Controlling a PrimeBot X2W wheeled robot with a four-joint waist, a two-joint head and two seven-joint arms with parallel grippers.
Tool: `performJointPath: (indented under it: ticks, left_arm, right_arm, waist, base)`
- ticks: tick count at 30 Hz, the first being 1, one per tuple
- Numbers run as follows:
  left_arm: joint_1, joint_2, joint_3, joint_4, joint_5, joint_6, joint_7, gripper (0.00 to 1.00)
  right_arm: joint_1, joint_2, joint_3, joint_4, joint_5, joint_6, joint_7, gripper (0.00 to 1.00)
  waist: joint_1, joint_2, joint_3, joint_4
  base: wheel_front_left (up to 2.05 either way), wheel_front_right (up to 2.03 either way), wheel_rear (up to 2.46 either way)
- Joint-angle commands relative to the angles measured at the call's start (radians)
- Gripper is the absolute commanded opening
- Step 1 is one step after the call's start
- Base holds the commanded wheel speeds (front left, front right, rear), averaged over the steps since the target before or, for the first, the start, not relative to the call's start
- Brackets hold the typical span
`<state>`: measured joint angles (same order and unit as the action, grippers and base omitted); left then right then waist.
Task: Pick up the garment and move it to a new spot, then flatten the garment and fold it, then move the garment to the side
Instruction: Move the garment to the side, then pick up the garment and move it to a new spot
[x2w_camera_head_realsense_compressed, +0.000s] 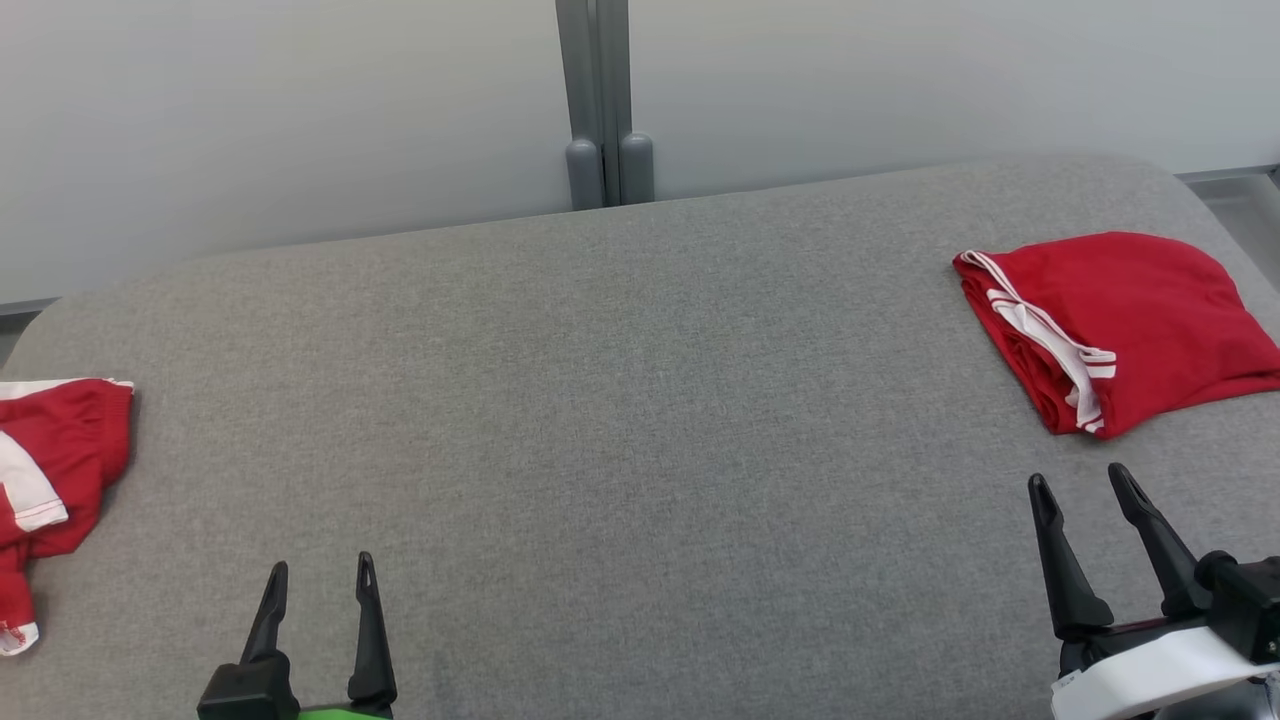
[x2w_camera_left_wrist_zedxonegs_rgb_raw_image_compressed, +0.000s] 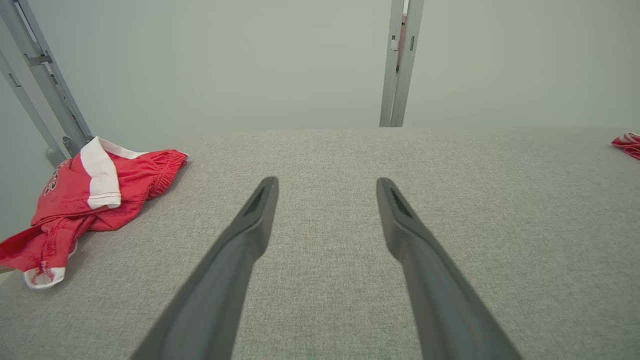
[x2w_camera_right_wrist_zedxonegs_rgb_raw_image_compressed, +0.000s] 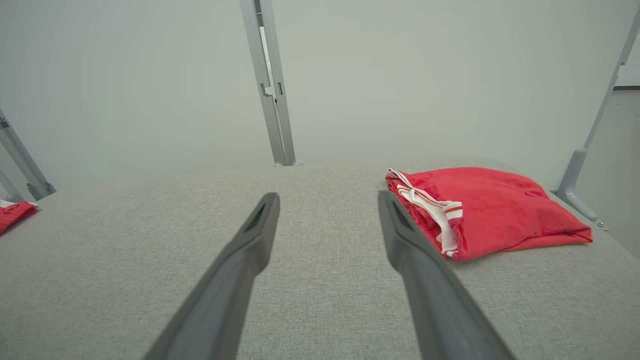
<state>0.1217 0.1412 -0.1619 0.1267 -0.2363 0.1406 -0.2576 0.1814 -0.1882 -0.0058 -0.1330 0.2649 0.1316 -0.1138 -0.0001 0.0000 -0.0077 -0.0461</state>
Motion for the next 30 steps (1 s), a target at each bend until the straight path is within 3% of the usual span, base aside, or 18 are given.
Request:
performJointPath:
  ticks: [1, 12, 17, 30]
  left_arm:
    - [0.012, 0.006, 0.002, 0.001, 0.001, 0.004, -0.005, 1.00]
    - [-0.010, 0.009, 0.003, 0.013, -0.005, 0.003, -0.008, 1.00]
    - [-0.029, 0.004, 0.000, 0.010, -0.002, 0.005, -0.007, 1.00]
    - [-0.176, -0.022, 0.017, 0.014, 0.007, -0.033, -0.006, 1.00]
  right_arm:
    - [0.012, 0.000, -0.004, -0.008, -0.007, -0.002, 0.007, 1.00]
    - [0.024, 0.002, -0.019, -0.035, -0.015, -0.002, 0.022, 1.00]
    - [0.027, 0.001, -0.029, -0.046, -0.020, -0.002, 0.027, 1.00]
    - [-0.031, -0.024, -0.024, -0.140, -0.020, -0.002, 0.053, 1.00]
  waist:
    - [0.0001, 0.0000, -0.003, 0.002]
    - [0.0001, 0.0000, -0.002, 0.006]
    - [0.0001, 0.0000, 0.006, 0.045]
    - [0.0001, 0.0000, 0.101, 0.345]
  base:
    - [0.00, 0.00, 0.00]
    - [0.00, 0.00, 0.00]
    - [0.00, 0.00, 0.00]
    - [0.00, 0.00, 0.00]
